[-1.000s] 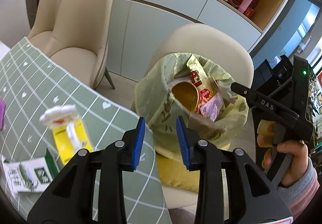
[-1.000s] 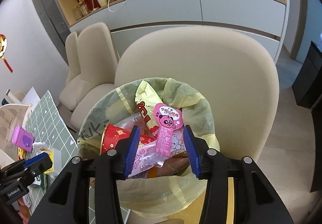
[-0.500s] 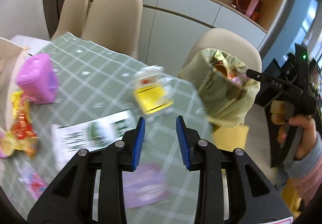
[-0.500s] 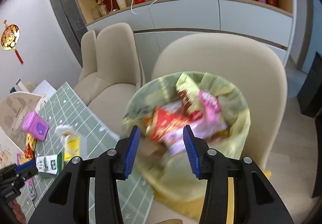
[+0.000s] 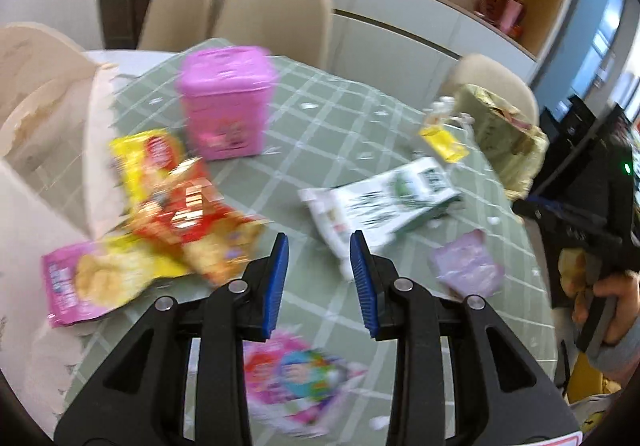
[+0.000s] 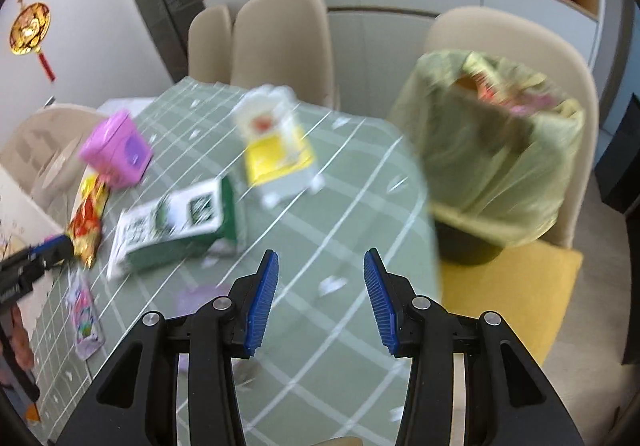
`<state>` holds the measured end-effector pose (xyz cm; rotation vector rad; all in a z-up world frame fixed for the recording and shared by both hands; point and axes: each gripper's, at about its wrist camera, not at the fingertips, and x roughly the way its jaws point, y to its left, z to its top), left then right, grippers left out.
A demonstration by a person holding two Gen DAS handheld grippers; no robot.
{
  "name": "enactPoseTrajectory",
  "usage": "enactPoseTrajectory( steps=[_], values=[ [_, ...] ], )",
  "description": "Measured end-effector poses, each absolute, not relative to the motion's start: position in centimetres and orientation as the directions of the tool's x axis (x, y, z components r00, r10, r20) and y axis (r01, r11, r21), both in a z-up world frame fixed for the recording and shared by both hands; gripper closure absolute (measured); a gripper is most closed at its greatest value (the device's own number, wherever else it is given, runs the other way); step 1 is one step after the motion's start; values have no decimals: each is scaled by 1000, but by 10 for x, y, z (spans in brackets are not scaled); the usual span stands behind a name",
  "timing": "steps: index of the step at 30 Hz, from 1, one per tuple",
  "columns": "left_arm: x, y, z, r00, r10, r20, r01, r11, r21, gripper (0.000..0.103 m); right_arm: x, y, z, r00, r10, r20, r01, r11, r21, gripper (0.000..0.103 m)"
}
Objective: Collect trash
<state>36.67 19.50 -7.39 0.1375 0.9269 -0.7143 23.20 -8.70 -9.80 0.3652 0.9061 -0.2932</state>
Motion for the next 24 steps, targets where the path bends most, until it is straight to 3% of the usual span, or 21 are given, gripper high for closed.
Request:
enactPoseTrajectory(
  steps=[5, 7, 9, 13, 24],
  values=[
    [398, 239, -78, 457, -496, -739, 544, 813, -209, 72, 237, -68, -112, 580, -79, -810, 400, 895, 199, 61],
    [417, 249, -78, 480, -491, -727, 512, 830, -222, 64, 238, -62, -113, 585, -81, -807, 391, 900, 193, 61],
    [432, 253, -85, 477, -493, -728, 497, 834, -239, 63, 239, -56, -114, 593, -76, -802, 373, 908, 190, 61],
    [451, 246, -115, 387, -492, -780, 490, 826, -279, 63, 241, -47, -117, 585, -60, -809, 356, 915, 190, 61],
    [423, 198, -130, 300, -542, -785, 559, 767, -316, 63, 233, -30, -129, 552, -62, -832, 364, 915, 174, 61]
  ],
)
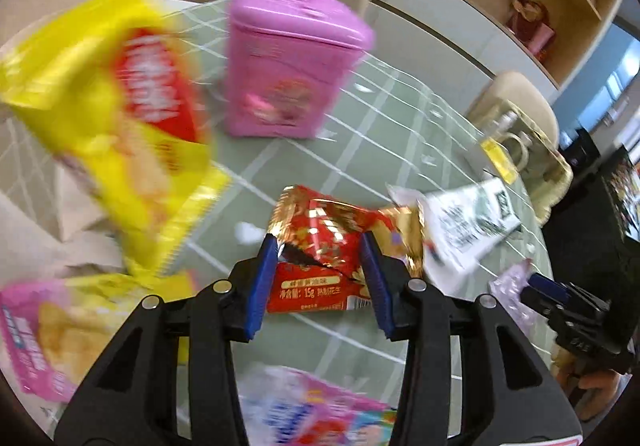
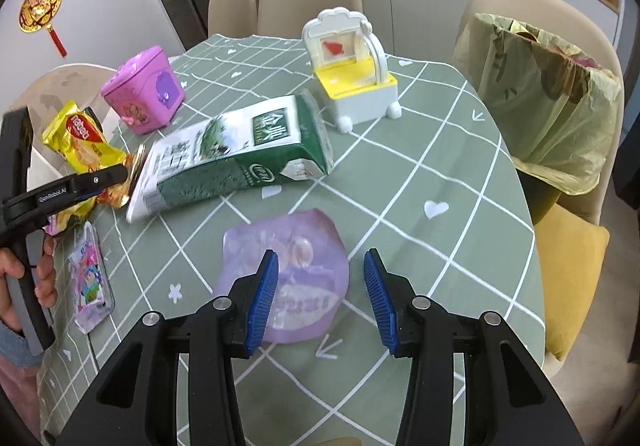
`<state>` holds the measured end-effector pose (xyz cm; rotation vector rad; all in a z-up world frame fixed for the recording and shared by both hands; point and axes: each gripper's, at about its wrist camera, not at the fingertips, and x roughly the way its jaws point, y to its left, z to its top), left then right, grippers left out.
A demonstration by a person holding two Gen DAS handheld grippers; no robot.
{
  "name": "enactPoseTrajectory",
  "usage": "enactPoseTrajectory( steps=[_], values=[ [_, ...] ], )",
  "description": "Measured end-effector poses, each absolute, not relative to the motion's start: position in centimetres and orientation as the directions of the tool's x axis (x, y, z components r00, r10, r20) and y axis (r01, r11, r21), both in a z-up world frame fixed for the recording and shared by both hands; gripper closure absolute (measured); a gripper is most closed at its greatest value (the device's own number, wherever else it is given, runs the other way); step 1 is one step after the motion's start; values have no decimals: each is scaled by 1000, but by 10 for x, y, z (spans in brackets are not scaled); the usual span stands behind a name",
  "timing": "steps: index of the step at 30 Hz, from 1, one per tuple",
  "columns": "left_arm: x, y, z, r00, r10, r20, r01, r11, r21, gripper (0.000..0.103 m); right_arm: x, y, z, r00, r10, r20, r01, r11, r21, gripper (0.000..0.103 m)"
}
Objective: Collect trash
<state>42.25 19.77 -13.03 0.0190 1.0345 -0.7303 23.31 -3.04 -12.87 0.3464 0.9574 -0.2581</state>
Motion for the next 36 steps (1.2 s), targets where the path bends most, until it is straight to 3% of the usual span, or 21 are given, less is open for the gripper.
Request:
enactPoseTrajectory(
  steps=[6, 14, 17, 19, 21, 36],
  values=[
    [405, 185, -129, 268, -560, -784, 582, 743, -331, 63, 237, -15, -130, 513, -162, -843, 382, 923, 55, 61],
    [398, 185, -124, 256, -574, -778, 588, 731, -346, 63, 231, -12, -130, 528, -171, -832, 378, 924, 50, 61],
    [396, 184, -122, 253, -580, -774, 591, 726, -351, 63, 227, -15, -130, 531, -165, -831, 372, 927, 53, 73],
    [394, 184, -120, 252, -586, -770, 597, 721, -353, 63, 225, -21, -130, 529, -154, -835, 366, 929, 60, 89],
    [392, 185, -117, 252, -592, -766, 602, 715, -354, 63, 224, -30, -129, 525, -135, -840, 366, 927, 80, 94],
    [393, 200, -107, 284, -553, -784, 586, 747, -314, 63, 215, -46, -129, 510, -171, -843, 435, 897, 81, 95]
  ],
)
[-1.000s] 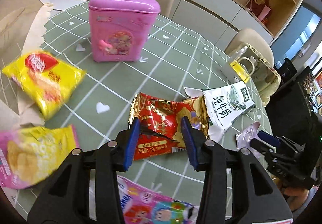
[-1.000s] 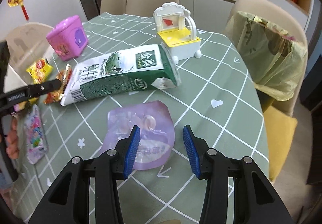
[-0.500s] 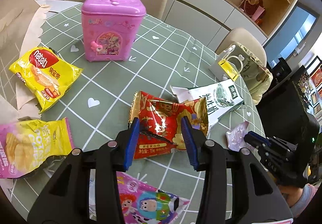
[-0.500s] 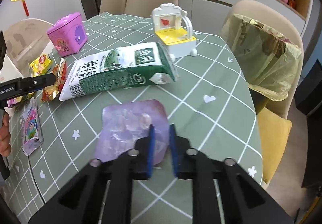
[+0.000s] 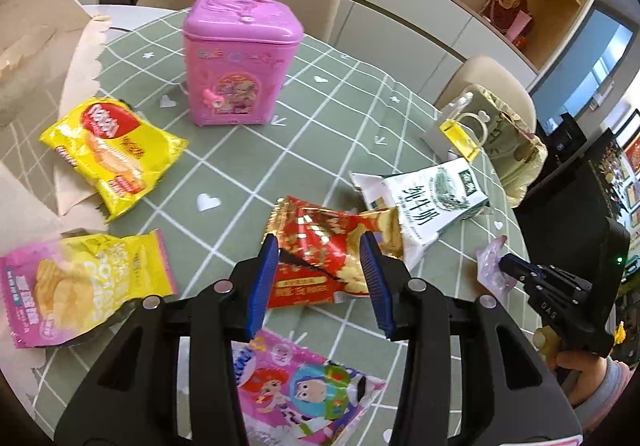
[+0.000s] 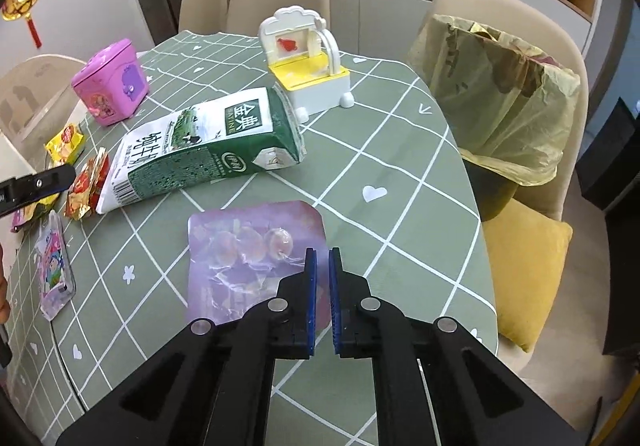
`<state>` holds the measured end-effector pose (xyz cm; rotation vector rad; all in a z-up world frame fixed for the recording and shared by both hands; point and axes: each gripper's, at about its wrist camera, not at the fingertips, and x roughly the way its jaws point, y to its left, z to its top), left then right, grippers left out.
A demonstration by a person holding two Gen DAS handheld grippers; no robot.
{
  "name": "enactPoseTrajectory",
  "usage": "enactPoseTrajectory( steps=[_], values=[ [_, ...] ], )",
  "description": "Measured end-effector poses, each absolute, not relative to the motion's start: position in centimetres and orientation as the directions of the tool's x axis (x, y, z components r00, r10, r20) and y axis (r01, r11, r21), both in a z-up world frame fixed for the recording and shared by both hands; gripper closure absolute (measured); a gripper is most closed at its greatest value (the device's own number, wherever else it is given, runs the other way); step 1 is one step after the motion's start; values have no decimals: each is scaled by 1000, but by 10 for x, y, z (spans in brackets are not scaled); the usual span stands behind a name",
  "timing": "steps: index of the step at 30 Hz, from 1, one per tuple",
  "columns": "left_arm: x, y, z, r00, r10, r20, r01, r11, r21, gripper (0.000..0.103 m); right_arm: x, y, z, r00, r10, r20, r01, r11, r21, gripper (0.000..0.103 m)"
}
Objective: Collect trash
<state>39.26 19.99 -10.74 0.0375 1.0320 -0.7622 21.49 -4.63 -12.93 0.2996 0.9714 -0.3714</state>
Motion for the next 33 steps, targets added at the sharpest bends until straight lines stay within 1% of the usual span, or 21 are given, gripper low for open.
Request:
enactPoseTrajectory(
  steps=[3, 7, 9, 14, 15, 16, 17, 18, 19, 21, 26, 30, 33],
  values=[
    [396, 207, -108, 310, -544, -780, 558, 768, -314, 63, 213, -49, -128, 514, -170, -841, 436, 896, 86, 95],
    [406, 205, -119, 275, -550, -789, 515, 777, -362, 63, 211, -49, -127, 518, -169, -839, 433, 897, 87, 95],
    [406, 201, -123, 259, -557, -789, 518, 769, -374, 63, 211, -48, -127, 519, -166, -838, 433, 897, 90, 95],
    [401, 191, -129, 251, -542, -802, 545, 764, -345, 63, 209, -46, -120, 535, -166, -828, 420, 903, 90, 95],
    [399, 190, -129, 253, -541, -802, 549, 763, -341, 67, 208, -46, -119, 538, -164, -827, 417, 904, 93, 95],
    [396, 188, -128, 253, -542, -801, 561, 757, -335, 74, 208, -46, -118, 540, -161, -826, 415, 905, 95, 95],
    [393, 186, -127, 256, -536, -804, 569, 756, -323, 76, 208, -46, -117, 543, -161, -824, 415, 905, 97, 95],
    [391, 183, -126, 261, -531, -806, 576, 755, -311, 83, 208, -46, -116, 546, -159, -823, 414, 905, 100, 95],
    [389, 182, -125, 260, -533, -805, 581, 752, -310, 94, 208, -45, -115, 547, -157, -822, 412, 906, 101, 95],
    [386, 180, -123, 263, -534, -803, 583, 752, -309, 95, 207, -44, -114, 550, -156, -821, 404, 909, 98, 95],
    [378, 181, -114, 245, -568, -786, 580, 735, -350, 99, 204, -43, -110, 552, -156, -819, 397, 913, 93, 95],
    [367, 177, -104, 250, -575, -779, 599, 724, -342, 99, 198, -48, -109, 550, -159, -820, 409, 907, 98, 95],
    [359, 171, -96, 268, -570, -777, 621, 719, -313, 100, 193, -52, -108, 548, -159, -821, 418, 902, 104, 95]
  ],
)
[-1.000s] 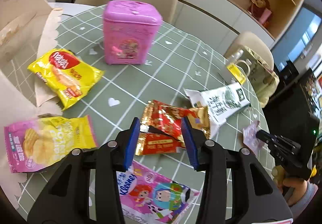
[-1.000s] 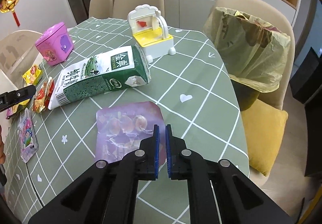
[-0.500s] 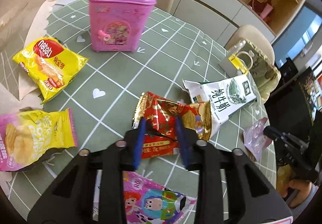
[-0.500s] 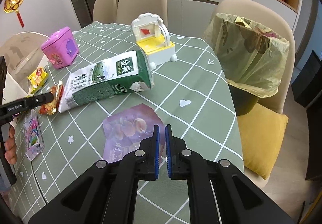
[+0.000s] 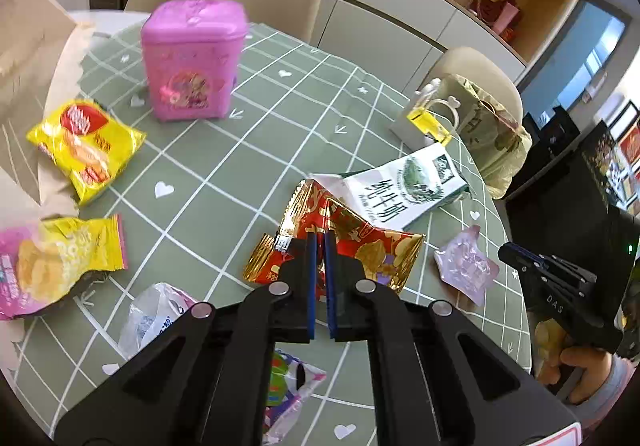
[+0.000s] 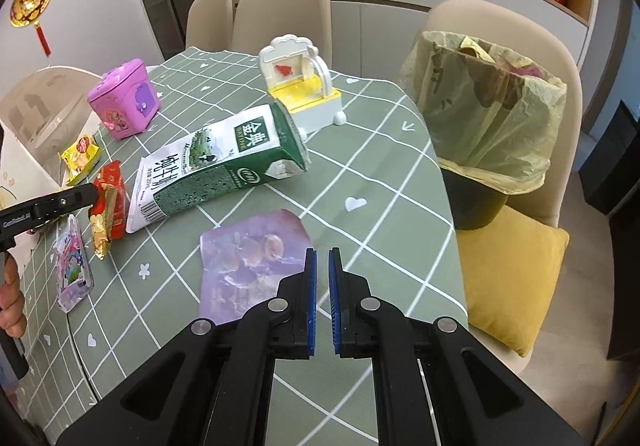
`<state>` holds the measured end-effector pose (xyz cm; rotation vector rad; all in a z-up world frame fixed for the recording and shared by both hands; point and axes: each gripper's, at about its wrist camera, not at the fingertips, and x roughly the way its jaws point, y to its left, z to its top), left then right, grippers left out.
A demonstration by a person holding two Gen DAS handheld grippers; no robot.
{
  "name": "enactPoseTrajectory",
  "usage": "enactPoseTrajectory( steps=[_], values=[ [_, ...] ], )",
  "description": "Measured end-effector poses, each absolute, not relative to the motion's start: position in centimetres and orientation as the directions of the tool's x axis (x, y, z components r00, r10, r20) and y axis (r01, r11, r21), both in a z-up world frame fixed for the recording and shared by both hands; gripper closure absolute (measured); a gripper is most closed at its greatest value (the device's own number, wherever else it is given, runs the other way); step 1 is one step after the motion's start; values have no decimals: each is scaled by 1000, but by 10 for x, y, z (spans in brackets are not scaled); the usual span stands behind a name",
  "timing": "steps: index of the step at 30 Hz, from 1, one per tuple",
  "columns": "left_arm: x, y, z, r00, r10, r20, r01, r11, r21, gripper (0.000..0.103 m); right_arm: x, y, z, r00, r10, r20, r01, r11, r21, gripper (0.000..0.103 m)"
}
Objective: Collect trash
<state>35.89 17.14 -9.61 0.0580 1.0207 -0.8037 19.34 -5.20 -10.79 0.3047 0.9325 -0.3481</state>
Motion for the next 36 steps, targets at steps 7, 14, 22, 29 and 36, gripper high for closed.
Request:
enactPoseTrajectory(
  steps=[7, 14, 22, 29, 36],
  values=[
    [348, 165, -81, 300, -572, -764, 648, 710, -277, 100, 186, -53, -98, 580, -111, -807, 367, 920, 137, 95],
    [342, 166, -78, 294, -578, -761, 640, 711, -292, 99, 186, -56, -101, 607, -56, -792, 323, 929, 182, 53],
    [336, 164, -83, 269, -556, -786, 641, 713, -285, 99, 214, -59, -112, 588, -24, -809, 283, 943, 177, 53],
    [331, 171, -84, 266, -531, -805, 612, 738, -284, 99, 243, -54, -123, 541, 46, -840, 122, 984, 132, 92],
    [322, 162, -70, 294, -517, -804, 601, 754, -265, 99, 225, -53, -92, 572, 84, -816, 49, 989, 136, 99]
  ],
)
